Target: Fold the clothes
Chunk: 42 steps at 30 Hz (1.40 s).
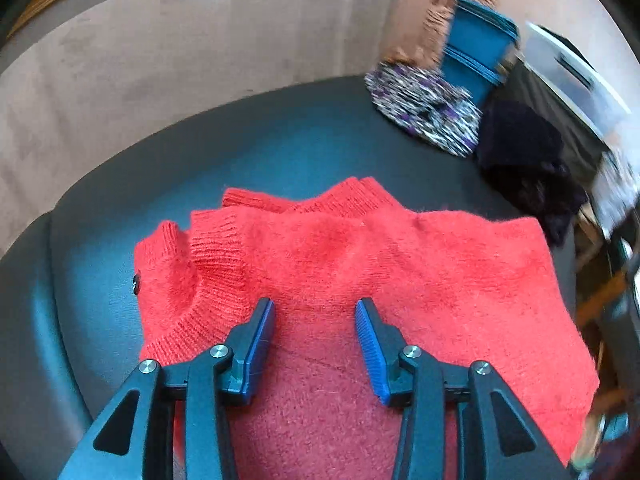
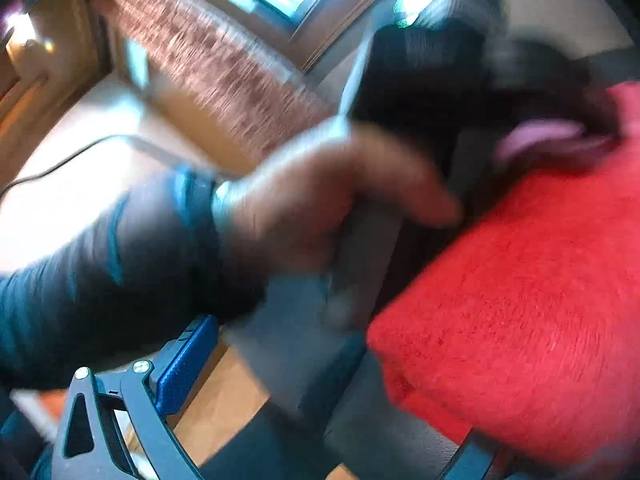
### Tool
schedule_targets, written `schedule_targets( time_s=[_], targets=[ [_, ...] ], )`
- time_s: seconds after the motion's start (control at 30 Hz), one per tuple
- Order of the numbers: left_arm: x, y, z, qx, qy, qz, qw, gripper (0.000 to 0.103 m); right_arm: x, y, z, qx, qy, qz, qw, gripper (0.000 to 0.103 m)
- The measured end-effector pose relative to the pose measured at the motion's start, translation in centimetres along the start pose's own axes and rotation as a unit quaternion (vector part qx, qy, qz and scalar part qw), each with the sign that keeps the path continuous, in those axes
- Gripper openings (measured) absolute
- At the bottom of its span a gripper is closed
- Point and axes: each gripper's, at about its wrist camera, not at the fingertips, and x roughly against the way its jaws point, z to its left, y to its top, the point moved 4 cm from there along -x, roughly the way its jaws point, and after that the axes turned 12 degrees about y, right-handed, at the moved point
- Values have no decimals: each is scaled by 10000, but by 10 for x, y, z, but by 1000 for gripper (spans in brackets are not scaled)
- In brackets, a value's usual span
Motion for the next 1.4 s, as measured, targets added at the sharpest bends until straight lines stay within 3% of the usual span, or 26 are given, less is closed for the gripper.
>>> schedule_targets(
  time_s=[0.07, 0.1, 0.2, 0.4, 0.6, 0.7, 0.77, 0.83, 1.03, 1.1, 1.23, 1.33, 1.4],
  targets=[
    [-2, 1, -4, -152, 29, 40, 9999, 44, 2, -12, 5, 207, 377, 441, 9981, 103],
    [-3, 2, -6, -197, 43, 50, 9998, 44, -2, -20, 11, 453, 367, 860, 9946, 103],
    [-3, 1, -6, -128, 86, 23, 9999, 44, -21, -41, 24, 1206, -72, 1875, 9748, 103],
    [-2, -1, -8, 12, 170, -32, 9999, 44, -20, -38, 31, 1051, -131, 1924, 9756, 103],
    [2, -5, -10, 143, 279, -160, 9994, 44, 44, -22, 52, 328, -422, 1052, 9930, 103],
    [6, -8, -10, 228, 263, -187, 9992, 44, 90, 5, 64, 516, -967, 254, 9936, 103],
    [9, -11, -11, 257, 275, -208, 9991, 44, 101, 28, 63, 739, -1627, -48, 9839, 103],
    [13, -15, -12, 309, 310, -248, 9987, 44, 102, 30, 43, 653, -2313, 191, 9705, 103],
    [27, -26, -14, 505, 458, -424, 9968, 44, 92, -23, 15, 977, -3061, 729, 9442, 103],
    [45, -31, -11, 814, 202, -618, 9946, 43, 91, -24, 13, 957, -3083, 689, 9440, 103],
    [74, -57, -3, 1324, -85, -911, 9870, 43, 100, -19, 17, 773, -2716, 389, 9585, 103],
    [97, -84, -1, 1662, -298, -1192, 9784, 43, 121, -3, 25, 79, -2277, -106, 9737, 103],
    [106, -100, -2, 1818, -382, -1317, 9737, 43, 147, 12, 33, -134, -2155, -576, 9747, 103]
  ],
)
